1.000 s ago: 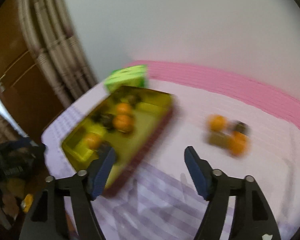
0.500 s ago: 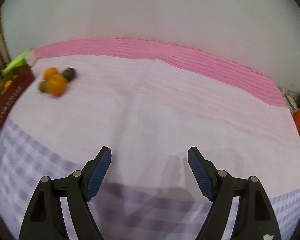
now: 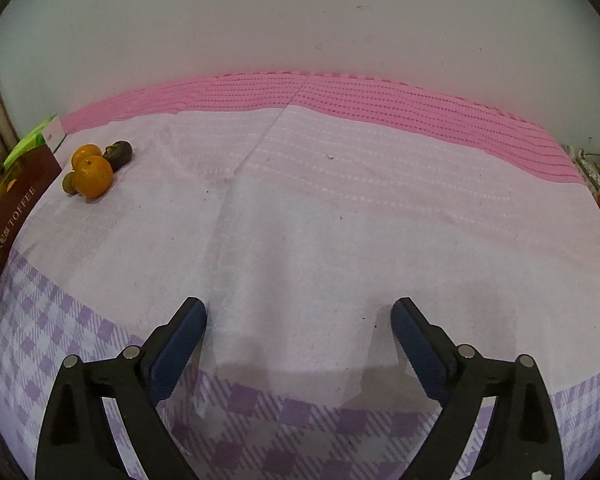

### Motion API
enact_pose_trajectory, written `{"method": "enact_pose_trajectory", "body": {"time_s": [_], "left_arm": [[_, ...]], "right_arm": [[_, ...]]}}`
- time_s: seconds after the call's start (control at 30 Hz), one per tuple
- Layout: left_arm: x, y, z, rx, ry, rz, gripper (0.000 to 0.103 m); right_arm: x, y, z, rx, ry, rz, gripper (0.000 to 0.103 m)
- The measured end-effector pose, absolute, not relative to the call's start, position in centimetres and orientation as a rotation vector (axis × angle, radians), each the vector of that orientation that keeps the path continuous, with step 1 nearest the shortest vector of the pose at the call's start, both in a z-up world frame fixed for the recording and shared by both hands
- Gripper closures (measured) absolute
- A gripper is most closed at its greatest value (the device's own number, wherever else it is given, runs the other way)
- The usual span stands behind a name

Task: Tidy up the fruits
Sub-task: 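Move both grippers back toward the remaining fruit beside the tray, then grasp the two small kiwis with the left gripper, then grasp a mandarin with the right gripper while the left gripper holds the kiwis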

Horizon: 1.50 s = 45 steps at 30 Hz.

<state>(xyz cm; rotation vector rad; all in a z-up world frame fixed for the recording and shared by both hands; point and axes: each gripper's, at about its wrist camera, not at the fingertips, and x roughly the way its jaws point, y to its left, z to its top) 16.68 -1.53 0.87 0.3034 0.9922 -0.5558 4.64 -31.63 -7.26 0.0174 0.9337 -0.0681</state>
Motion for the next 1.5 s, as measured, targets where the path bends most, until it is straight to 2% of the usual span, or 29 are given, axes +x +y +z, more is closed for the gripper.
{"method": "enact_pose_trajectory", "body": {"time_s": [0.27,0.33,0.4,0.77,1.07,1.3,1.4,1.43,1.47,1.5], "left_arm": [[18.9,-5.9,-1.3,0.531,1.009,-0.812,0.056],[18.9,-7.2,-2.4,0.615,1.016,-0.864,0.066],[19.2,-8.3,-3.6,0.679,1.036,-0.902,0.072],[21.8,-9.7,-6.7,0.853,1.039,-0.903,0.074],[22.0,-8.8,-7.8,0.795,1.1,-0.918,0.076],[20.3,-6.2,-6.4,0.524,1.11,-0.688,0.077],[17.4,-4.1,-4.4,0.316,1.093,-0.626,0.076],[16.3,-3.5,-3.9,0.267,1.091,-0.605,0.076],[15.4,-3.0,-3.6,0.224,1.09,-0.591,0.076],[14.1,-2.4,-3.2,0.165,1.092,-0.579,0.077]], "right_arm": [[4.8,-32.0,-7.3,0.037,0.935,-0.045,0.003],[4.8,-32.0,-7.3,0.035,0.937,-0.042,0.002],[4.9,-31.9,-7.4,0.027,0.941,-0.044,0.001],[4.7,-32.2,-7.2,0.047,0.935,-0.032,0.0],[4.7,-32.3,-7.3,0.051,0.932,-0.03,0.0],[4.7,-32.3,-7.2,0.062,0.926,-0.025,0.0],[4.2,-33.0,-6.6,0.106,0.88,-0.021,0.004],[4.0,-32.8,-6.3,0.112,0.859,-0.007,0.016],[4.1,-32.5,-6.1,0.117,0.848,0.023,0.033],[4.5,-31.7,-5.9,0.128,0.859,0.073,0.04]]}}
